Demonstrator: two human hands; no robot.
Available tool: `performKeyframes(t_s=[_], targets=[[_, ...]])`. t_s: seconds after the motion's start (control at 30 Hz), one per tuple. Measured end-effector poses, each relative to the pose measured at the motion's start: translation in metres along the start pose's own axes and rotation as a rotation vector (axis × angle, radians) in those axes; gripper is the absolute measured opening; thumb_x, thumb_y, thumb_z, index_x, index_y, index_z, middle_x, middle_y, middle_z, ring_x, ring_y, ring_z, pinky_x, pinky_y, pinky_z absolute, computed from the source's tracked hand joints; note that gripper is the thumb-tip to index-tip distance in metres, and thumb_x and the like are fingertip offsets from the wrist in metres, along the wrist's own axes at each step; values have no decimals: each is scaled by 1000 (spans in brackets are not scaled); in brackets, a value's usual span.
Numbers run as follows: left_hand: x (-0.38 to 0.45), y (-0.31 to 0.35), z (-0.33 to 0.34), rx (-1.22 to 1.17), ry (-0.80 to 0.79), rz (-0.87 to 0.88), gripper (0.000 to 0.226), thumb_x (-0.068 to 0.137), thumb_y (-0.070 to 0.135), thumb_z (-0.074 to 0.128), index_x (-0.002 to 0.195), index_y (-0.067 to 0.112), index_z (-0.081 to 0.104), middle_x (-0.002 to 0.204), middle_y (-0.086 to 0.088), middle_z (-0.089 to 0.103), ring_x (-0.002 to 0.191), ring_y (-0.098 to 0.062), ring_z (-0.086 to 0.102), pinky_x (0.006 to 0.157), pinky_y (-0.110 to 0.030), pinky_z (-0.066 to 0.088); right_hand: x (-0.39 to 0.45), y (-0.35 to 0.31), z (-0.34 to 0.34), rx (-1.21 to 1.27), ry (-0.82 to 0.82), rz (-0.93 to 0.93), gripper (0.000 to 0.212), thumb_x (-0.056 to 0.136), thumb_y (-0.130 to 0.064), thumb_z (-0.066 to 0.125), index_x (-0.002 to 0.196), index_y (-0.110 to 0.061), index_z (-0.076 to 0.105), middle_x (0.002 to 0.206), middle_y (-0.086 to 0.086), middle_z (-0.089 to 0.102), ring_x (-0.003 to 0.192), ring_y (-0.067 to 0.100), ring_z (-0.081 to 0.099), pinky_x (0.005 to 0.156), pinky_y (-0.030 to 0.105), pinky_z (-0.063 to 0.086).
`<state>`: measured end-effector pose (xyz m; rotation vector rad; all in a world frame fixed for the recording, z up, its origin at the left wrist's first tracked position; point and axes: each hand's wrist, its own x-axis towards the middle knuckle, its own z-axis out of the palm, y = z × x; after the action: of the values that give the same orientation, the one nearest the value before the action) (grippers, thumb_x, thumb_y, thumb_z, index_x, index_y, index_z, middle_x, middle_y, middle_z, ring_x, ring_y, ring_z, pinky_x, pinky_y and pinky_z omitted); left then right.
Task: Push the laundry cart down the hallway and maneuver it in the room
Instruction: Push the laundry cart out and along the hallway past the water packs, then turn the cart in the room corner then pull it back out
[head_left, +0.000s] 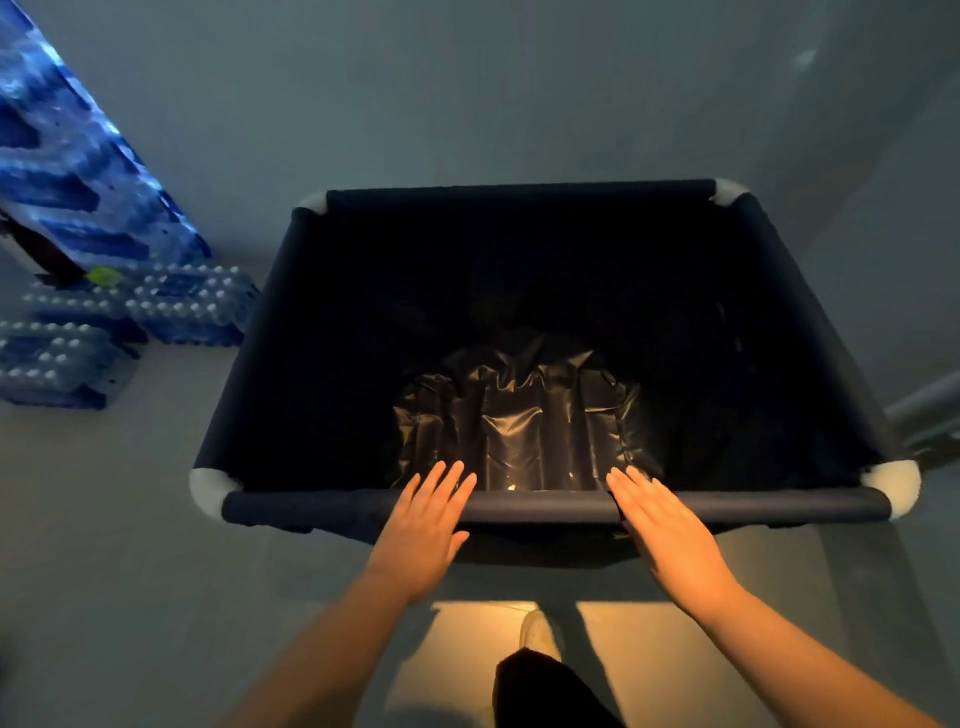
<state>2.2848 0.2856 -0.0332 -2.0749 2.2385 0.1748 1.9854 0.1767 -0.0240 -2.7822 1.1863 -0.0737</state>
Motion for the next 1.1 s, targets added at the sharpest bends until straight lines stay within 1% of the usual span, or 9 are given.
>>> performKeyframes(t_s=[0.13, 0.23, 0.27, 0.43, 0.57, 0.67, 0.8, 0.9, 1.1], targets=[[24, -45, -13, 11, -81, 0, 68, 89, 41, 56, 144, 14, 25, 151, -9, 30, 139, -29, 26, 111, -48, 25, 35, -11, -5, 28, -79, -63, 86, 64, 3, 80, 140, -11, 41, 143, 6, 45, 132, 20, 38, 106, 39, 32], [44, -81, -15, 53, -84, 6, 64, 97, 44, 36, 148, 17, 7, 156, -6, 6, 143, -28, 6, 115, -45, 4, 62, -23, -2, 52, -100, -87, 83, 70, -2, 78, 142, -12, 37, 145, 5, 41, 134, 17, 32, 110, 35, 27], [52, -92, -17, 71, -73, -2, 64, 97, 43, 37, 147, 16, 9, 156, -7, 8, 143, -28, 8, 115, -46, 5, 71, -27, 1, 62, -98, -91, 84, 71, 0, 76, 143, -13, 34, 147, 4, 39, 135, 17, 30, 114, 32, 22], [88, -142, -36, 93, 15, -14, 64, 75, 36, 75, 128, 8, 53, 130, -14, 57, 121, -32, 53, 97, -53, 42, 117, -58, 18, 55, -88, -13, 98, 64, 5, 74, 146, -13, 23, 149, 1, 28, 137, 17, 26, 116, 31, 2], [123, -193, -45, 103, 43, 48, 62, 68, 35, 80, 120, 7, 61, 119, -13, 65, 112, -31, 59, 92, -54, 46, 159, -84, 30, 62, -59, 47, 98, 70, 0, 72, 147, -15, 14, 149, -1, 26, 137, 19, 31, 116, 28, -1], [148, -227, -46, 94, 52, 90, 57, 68, 32, 82, 115, 6, 63, 111, -14, 68, 109, -32, 61, 93, -56, 44, 189, -101, 36, 15, -108, 115, 107, 62, 0, 79, 147, -13, 14, 149, 1, 29, 138, 18, 26, 116, 30, 0], [184, -275, -51, 86, 88, 189, 44, 83, 32, 52, 114, 3, 63, 109, -16, 67, 107, -35, 61, 94, -59, 43, 231, -125, 41, -17, -67, 194, 96, 71, -3, 73, 146, -10, 13, 149, 5, 33, 137, 22, 31, 116, 31, -1], [205, -297, -59, 25, 60, 216, 44, 84, 29, 57, 115, -1, 61, 112, -21, 65, 110, -39, 59, 96, -62, 40, 258, -139, 37, -21, -36, 277, 83, 75, -4, 73, 144, -7, 26, 148, 8, 37, 137, 25, 32, 115, 35, 3], [232, -327, -65, 8, 20, 258, 55, 85, 34, 33, 115, -3, 60, 112, -24, 64, 109, -42, 58, 96, -63, 39, 262, -160, 39, -16, 54, 617, 70, 80, -11, 69, 141, -8, 34, 146, 12, 40, 138, 30, 26, 115, 39, 3]])
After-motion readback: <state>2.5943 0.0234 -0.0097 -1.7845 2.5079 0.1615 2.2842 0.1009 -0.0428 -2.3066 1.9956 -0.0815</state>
